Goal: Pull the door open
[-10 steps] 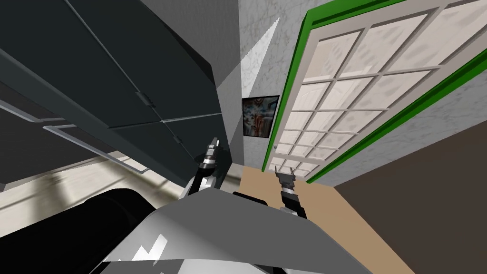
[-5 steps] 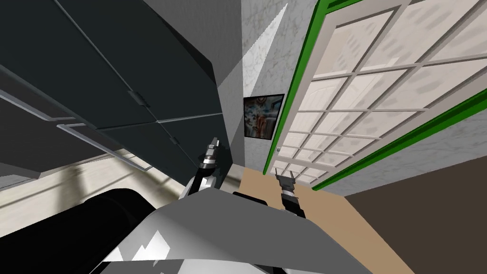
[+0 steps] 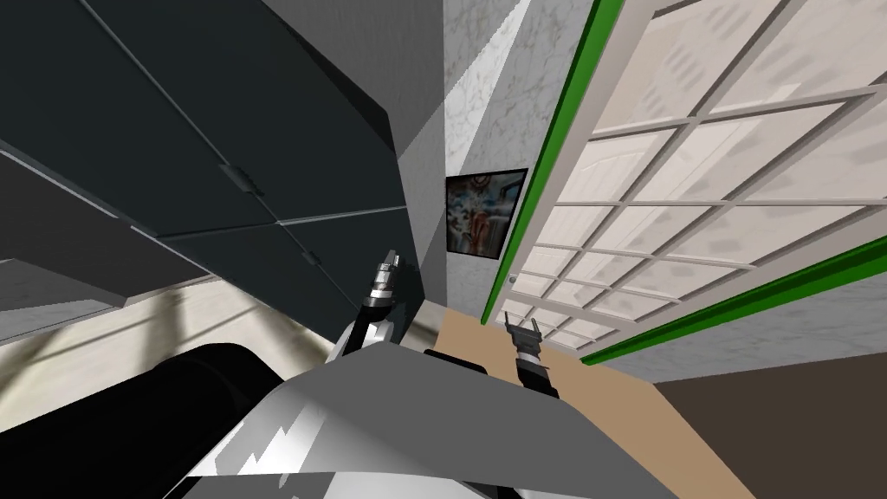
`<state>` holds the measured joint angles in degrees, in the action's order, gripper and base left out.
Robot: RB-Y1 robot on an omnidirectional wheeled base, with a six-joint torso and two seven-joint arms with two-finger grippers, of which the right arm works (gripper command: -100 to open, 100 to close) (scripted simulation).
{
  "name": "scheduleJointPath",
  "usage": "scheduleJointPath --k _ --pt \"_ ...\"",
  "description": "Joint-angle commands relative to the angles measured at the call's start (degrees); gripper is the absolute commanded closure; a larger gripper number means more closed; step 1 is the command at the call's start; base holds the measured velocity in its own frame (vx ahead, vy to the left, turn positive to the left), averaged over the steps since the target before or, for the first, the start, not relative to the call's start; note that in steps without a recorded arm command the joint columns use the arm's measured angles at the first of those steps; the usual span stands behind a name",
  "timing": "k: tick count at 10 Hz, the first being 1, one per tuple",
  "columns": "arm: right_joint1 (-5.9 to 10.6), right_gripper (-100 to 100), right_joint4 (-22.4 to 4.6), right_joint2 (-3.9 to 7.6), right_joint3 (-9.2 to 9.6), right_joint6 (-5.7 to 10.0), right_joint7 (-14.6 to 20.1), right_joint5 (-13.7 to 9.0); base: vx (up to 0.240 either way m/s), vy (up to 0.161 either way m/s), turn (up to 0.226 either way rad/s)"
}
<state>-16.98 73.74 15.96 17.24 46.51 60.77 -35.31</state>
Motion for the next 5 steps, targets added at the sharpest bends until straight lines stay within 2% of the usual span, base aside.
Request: scheduleJointPath --k 1,3,5 --pt "0.66 -100 -1.69 0.04 0.27 0.65 0.9 -0.47 0.082 -0.036 0.04" --pt "1.17 -100 -3.84 0.52 0.73 1.45 2.65 -1.84 0.046 -0.024 0.066" --pt "1.86 -100 -6.74 1.15 1.34 2.53 5.02 -3.69 0.104 -0.056 0.107"
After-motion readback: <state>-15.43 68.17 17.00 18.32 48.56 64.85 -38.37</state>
